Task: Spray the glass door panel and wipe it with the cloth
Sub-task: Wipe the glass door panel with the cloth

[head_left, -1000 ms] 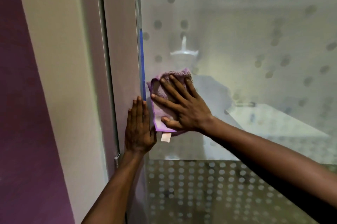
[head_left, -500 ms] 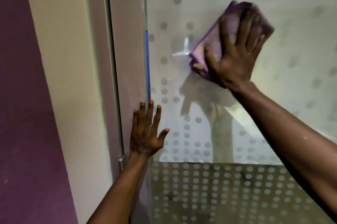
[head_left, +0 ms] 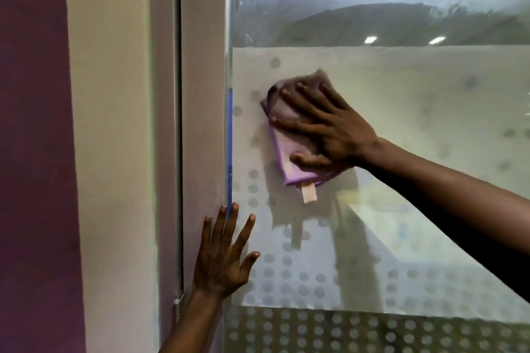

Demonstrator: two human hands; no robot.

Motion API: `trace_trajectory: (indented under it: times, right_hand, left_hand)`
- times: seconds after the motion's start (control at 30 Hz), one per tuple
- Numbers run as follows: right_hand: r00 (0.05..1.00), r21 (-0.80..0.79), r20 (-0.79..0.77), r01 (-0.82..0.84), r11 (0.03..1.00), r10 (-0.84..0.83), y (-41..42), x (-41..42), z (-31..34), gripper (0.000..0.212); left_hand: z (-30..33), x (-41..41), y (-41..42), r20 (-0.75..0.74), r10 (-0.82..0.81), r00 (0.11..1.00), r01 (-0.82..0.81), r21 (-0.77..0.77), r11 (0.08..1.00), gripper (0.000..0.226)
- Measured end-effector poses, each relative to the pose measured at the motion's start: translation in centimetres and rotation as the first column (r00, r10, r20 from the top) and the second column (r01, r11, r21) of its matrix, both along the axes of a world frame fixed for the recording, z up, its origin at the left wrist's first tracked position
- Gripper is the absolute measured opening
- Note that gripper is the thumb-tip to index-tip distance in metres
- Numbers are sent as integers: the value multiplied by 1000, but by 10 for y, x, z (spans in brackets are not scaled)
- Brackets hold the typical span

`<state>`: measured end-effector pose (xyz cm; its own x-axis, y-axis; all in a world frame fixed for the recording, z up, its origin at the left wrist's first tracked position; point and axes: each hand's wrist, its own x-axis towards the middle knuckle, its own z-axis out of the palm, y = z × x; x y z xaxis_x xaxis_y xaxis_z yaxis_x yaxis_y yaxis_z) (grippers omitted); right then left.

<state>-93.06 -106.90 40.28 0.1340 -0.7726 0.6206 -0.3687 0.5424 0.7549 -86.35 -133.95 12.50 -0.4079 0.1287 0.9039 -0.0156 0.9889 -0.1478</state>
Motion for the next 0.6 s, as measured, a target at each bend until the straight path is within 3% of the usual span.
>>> trace_trajectory:
  times: [0.07, 0.13, 0.23, 0.27, 0.3, 0.37, 0.4, 0.47, 0.53, 0.6]
  right_hand:
    - [998, -318, 42, 55, 946, -44, 18, -3, 11, 79]
    - [988, -588, 146, 122, 800, -43, 32, -3, 5, 80]
    - [977, -826, 211, 155, 541, 41, 25, -3, -20, 78]
    - [980, -834, 193, 137, 535, 50, 17, -1, -31, 78]
    - [986, -776, 157, 89, 624, 54, 9, 0, -45, 79]
    - [997, -398, 63, -25, 917, 55, 5, 0, -75, 77]
    - [998, -168, 53, -36, 985, 45, 11, 0, -85, 76]
    - [997, 123, 76, -9, 992, -1, 34, -2, -89, 75]
    - [996, 142, 77, 44, 989, -56, 60, -5, -80, 75]
    - [994, -12, 77, 76, 997, -75, 90, -8, -69, 75]
  left_hand:
    - [0, 0, 2, -1, 3, 1000, -3, 4, 1000, 71]
    - [0, 1, 2, 8, 4, 1000, -4, 11, 1000, 71]
    - [-1, 0, 2, 21, 13, 1000, -14, 17, 1000, 72]
    - [-1, 0, 2, 19, 13, 1000, -14, 17, 1000, 72]
    - [-2, 0, 1, 15, 12, 1000, -12, 17, 1000, 72]
    - [-1, 0, -1, 9, 4, 1000, -4, 14, 1000, 71]
    - [0, 0, -1, 9, 5, 1000, -5, 16, 1000, 71]
    - [0, 0, -2, 14, 16, 1000, -16, 21, 1000, 71]
    - [-2, 1, -2, 20, 17, 1000, -18, 30, 999, 71]
    - [-3, -1, 0, 27, 23, 999, -24, 29, 999, 72]
